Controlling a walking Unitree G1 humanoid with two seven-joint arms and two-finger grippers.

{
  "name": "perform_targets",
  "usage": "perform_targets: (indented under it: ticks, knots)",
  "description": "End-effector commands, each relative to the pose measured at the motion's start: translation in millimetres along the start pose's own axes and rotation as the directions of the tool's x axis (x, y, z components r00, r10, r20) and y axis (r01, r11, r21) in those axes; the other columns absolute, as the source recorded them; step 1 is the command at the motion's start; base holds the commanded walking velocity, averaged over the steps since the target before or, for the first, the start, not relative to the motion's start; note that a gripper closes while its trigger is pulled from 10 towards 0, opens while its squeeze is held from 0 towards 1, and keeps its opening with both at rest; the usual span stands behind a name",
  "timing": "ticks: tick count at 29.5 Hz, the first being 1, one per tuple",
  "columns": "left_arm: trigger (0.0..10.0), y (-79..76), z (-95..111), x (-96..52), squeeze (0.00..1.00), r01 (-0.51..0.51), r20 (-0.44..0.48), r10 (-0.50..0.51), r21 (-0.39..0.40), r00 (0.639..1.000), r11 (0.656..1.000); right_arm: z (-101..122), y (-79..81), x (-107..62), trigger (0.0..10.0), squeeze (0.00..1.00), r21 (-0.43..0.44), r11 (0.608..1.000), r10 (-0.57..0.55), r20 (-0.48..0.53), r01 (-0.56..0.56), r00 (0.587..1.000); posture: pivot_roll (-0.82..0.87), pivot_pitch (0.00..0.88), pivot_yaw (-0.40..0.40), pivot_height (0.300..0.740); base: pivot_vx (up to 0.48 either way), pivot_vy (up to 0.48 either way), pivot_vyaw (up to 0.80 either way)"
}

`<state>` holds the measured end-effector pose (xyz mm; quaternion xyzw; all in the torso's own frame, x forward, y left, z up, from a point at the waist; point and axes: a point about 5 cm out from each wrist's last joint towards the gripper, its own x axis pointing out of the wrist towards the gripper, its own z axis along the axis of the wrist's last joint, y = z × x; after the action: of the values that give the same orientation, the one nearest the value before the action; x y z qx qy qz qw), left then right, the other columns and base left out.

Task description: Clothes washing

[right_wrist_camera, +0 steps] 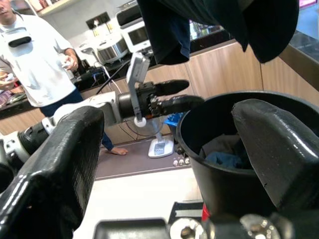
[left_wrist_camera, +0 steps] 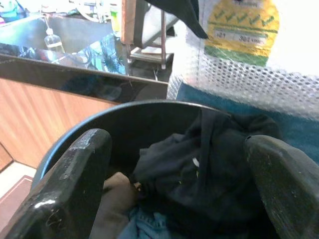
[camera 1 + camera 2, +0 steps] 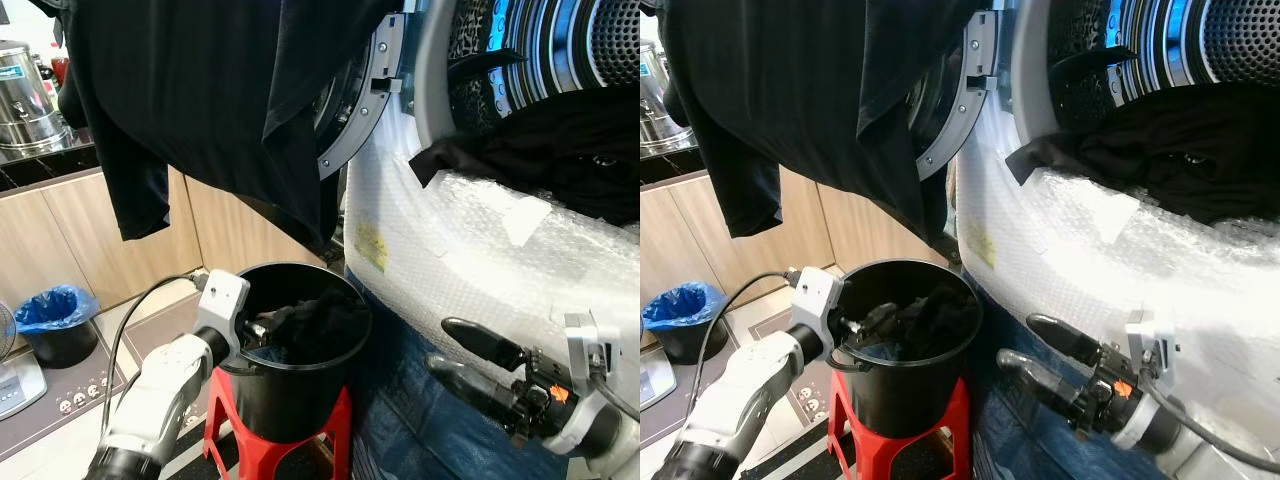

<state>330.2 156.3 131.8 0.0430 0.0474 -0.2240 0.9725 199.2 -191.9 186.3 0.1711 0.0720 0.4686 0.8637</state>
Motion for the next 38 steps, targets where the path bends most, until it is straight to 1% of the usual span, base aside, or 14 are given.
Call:
perform_targets:
  ticks: [1, 6, 8, 11, 13, 15, 18, 24, 27, 31, 34, 35, 36, 38]
  knots:
    - [10.0, 1.9, -0.3, 3.2, 0.0, 0.006, -0.004, -0.006, 0.004, 1.0, 1.0, 3.8, 6.1, 1.7, 10.0, 0.0, -0.022, 1.0, 0.004, -0.002, -0.004, 1.0, -0.12, 0.085, -0.045, 0.74, 0.0, 0.0, 0.0]
    - [10.0, 12.6, -2.4, 18.3, 0.0, 0.007, -0.031, -0.006, 0.014, 1.0, 1.0, 5.4, 19.2, 4.5, 10.0, 0.0, -0.009, 1.0, -0.001, 0.02, 0.001, 1.0, -0.14, 0.165, -0.044, 0.74, 0.0, 0.0, 0.0]
    - [10.0, 14.1, 0.2, 23.5, 0.0, 0.023, -0.036, -0.022, 0.025, 0.999, 0.999, 7.6, 27.3, 5.4, 10.0, 0.0, -0.007, 1.0, 0.014, 0.025, -0.014, 1.0, -0.15, 0.201, -0.045, 0.74, 0.0, 0.0, 0.0]
    - [10.0, 15.1, 0.6, 27.4, 0.0, 0.029, -0.049, -0.028, 0.031, 0.998, 0.999, 9.0, 32.7, 6.7, 10.0, 0.0, -0.008, 1.0, 0.022, 0.028, -0.021, 0.999, -0.16, 0.217, -0.045, 0.74, 0.0, 0.0, 0.0]
    - [10.0, 15.9, 2.6, 30.9, 0.0, 0.037, -0.054, -0.034, 0.043, 0.998, 0.998, 12.5, 38.6, 5.5, 10.0, 0.0, -0.009, 0.999, 0.032, 0.029, -0.032, 0.999, -0.18, 0.258, -0.052, 0.74, 0.0, 0.0, 0.0]
    - [10.0, 15.6, 3.9, 36.7, 0.0, 0.068, -0.056, -0.066, 0.046, 0.996, 0.997, 15.7, 47.2, 5.6, 10.0, 0.0, -0.002, 0.999, 0.049, 0.031, -0.049, 0.998, -0.19, 0.281, -0.056, 0.74, 0.0, 0.0, 0.0]
    - [10.0, 12.8, 8.5, 42.5, 0.0, 0.098, -0.054, -0.095, 0.06, 0.994, 0.993, 20.2, 54.7, 4.7, 10.0, 0.0, 0.003, 0.998, 0.059, 0.038, -0.059, 0.998, -0.2, 0.306, -0.061, 0.74, 0.0, 0.0, 0.0]
    - [10.0, 6.4, 21.1, 52.5, 0.0, 0.148, -0.029, -0.146, 0.092, 0.989, 0.985, 24.0, 62.6, 3.7, 10.0, 0.0, 0.012, 0.998, 0.058, 0.038, -0.058, 0.998, -0.23, 0.317, -0.061, 0.74, 0.0, 0.0, 0.0]
    - [10.0, -0.1, 30.9, 57.4, 0.0, 0.21, -0.003, -0.211, 0.103, 0.977, 0.972, 25.8, 66.5, 2.4, 10.0, 0.0, 0.016, 0.998, 0.052, 0.039, -0.053, 0.998, -0.25, 0.322, -0.058, 0.74, 0.0, 0.0, 0.0]
    - [10.0, -5.4, 36.3, 59.9, 0.0, 0.266, 0.013, -0.269, 0.116, 0.963, 0.957, 28.4, 69.8, 1.4, 10.0, 0.0, 0.021, 0.999, 0.044, 0.043, -0.045, 0.998, -0.26, 0.335, -0.057, 0.74, 0.0, 0.0, 0.0]
    - [10.0, -16.1, 41.3, 61.7, 0.0, 0.378, 0.013, -0.384, 0.147, 0.923, 0.914, 31.6, 74.3, -0.2, 10.0, 0.0, 0.027, 0.999, 0.036, 0.051, -0.038, 0.998, -0.27, 0.348, -0.056, 0.74, 0.0, 0.0, 0.0]
    - [10.0, -17.0, 41.8, 61.7, 0.0, 0.388, 0.014, -0.394, 0.148, 0.919, 0.91, 32.1, 74.8, -0.4, 10.0, 0.0, 0.029, 0.999, 0.035, 0.052, -0.036, 0.998, -0.27, 0.348, -0.056, 0.74, 0.0, 0.0, 0.0]
    - [10.0, -21.6, 41.3, 60.4, 0.0, 0.447, 0.014, -0.453, 0.139, 0.891, 0.884, 33.2, 76.2, -1.4, 10.0, 0.0, 0.03, 0.999, 0.032, 0.054, -0.034, 0.998, -0.27, 0.352, -0.06, 0.74, 0.0, 0.0, 0.0]
    - [10.0, -23.7, 40.3, 59.4, 0.0, 0.474, 0.012, -0.48, 0.14, 0.877, 0.869, 34.2, 77.1, -2.1, 10.0, 0.0, 0.032, 0.999, 0.03, 0.053, -0.032, 0.998, -0.28, 0.355, -0.06, 0.74, 0.0, 0.0, 0.0]
